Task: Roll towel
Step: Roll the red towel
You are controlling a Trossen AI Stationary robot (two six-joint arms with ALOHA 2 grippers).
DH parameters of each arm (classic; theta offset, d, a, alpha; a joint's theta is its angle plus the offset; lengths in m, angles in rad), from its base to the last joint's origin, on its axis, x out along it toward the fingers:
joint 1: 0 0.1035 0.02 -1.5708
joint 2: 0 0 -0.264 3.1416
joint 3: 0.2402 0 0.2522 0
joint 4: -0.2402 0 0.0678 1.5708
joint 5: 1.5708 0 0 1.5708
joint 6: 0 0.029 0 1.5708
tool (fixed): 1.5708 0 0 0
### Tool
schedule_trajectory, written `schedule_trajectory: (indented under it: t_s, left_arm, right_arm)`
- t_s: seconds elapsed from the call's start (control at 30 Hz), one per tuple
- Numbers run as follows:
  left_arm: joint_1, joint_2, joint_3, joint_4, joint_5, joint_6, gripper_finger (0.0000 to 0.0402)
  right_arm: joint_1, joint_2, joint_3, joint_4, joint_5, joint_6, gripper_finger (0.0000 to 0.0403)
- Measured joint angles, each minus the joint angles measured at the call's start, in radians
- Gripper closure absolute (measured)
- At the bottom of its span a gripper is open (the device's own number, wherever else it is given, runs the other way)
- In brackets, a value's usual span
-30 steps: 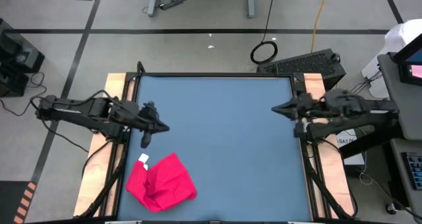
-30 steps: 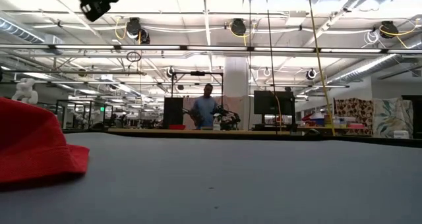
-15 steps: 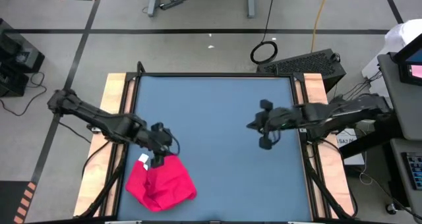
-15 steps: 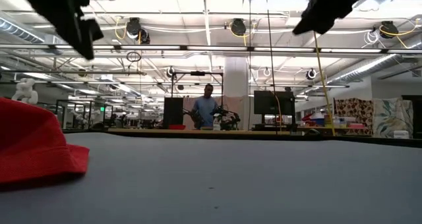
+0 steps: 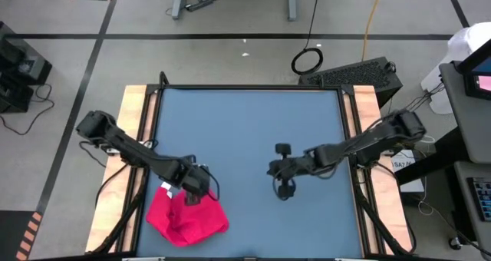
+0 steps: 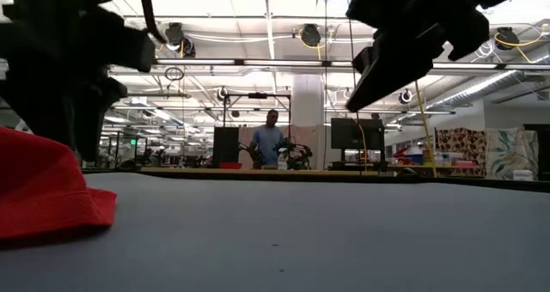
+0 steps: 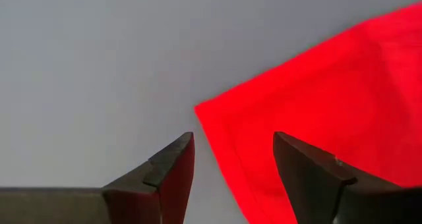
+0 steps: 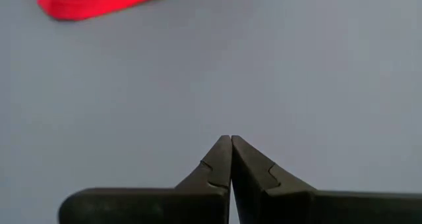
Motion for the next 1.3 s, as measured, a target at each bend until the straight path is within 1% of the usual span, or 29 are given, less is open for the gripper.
schedule_trajectory:
  t_s: [0.13, 0.27, 0.4, 0.53, 0.67, 0.8, 0.87, 1.0, 1.13, 1.3]
  left_arm:
    - [-0.003, 0.043, 0.000, 0.035, -0.008, -0.014, 0.0189]
    - [-0.003, 0.080, 0.000, 0.066, -0.025, 0.007, 0.0191]
    - [-0.001, 0.112, 0.000, 0.066, -0.041, 0.010, 0.0211]
    - [-0.002, 0.129, 0.003, 0.083, -0.040, 0.011, 0.0254]
    - [-0.003, 0.134, 0.004, 0.092, -0.035, 0.015, 0.0310]
    - [-0.001, 0.130, 0.002, 0.090, -0.046, 0.020, 0.0376]
    - [-0.001, 0.126, 0.001, 0.090, -0.049, 0.019, 0.0394]
    - [-0.001, 0.127, 0.019, 0.064, -0.050, 0.034, 0.0392]
    - [-0.001, 0.126, 0.082, 0.032, -0.077, 0.079, 0.0398]
    - [-0.001, 0.126, 0.194, -0.032, -0.245, 0.192, 0.0398]
  right_arm:
    - [0.042, 0.059, 0.000, 0.088, 0.000, 0.019, 0.0403]
    - [0.079, 0.094, 0.000, 0.156, 0.002, 0.020, 0.0403]
    - [0.107, 0.123, 0.000, 0.199, 0.003, 0.018, 0.0403]
    - [0.117, 0.146, 0.000, 0.213, 0.008, 0.014, 0.0403]
    - [0.117, 0.156, 0.000, 0.228, 0.010, 0.017, 0.0403]
    - [0.118, 0.155, 0.000, 0.271, 0.027, 0.017, 0.0403]
    - [0.118, 0.155, 0.000, 0.302, 0.028, 0.012, 0.0403]
    - [0.118, 0.155, 0.000, 0.345, 0.029, 0.001, 0.0403]
    - [0.116, 0.155, 0.000, 0.425, 0.032, 0.001, 0.0403]
    - [0.108, 0.186, 0.000, 0.573, 0.037, 0.007, 0.0403]
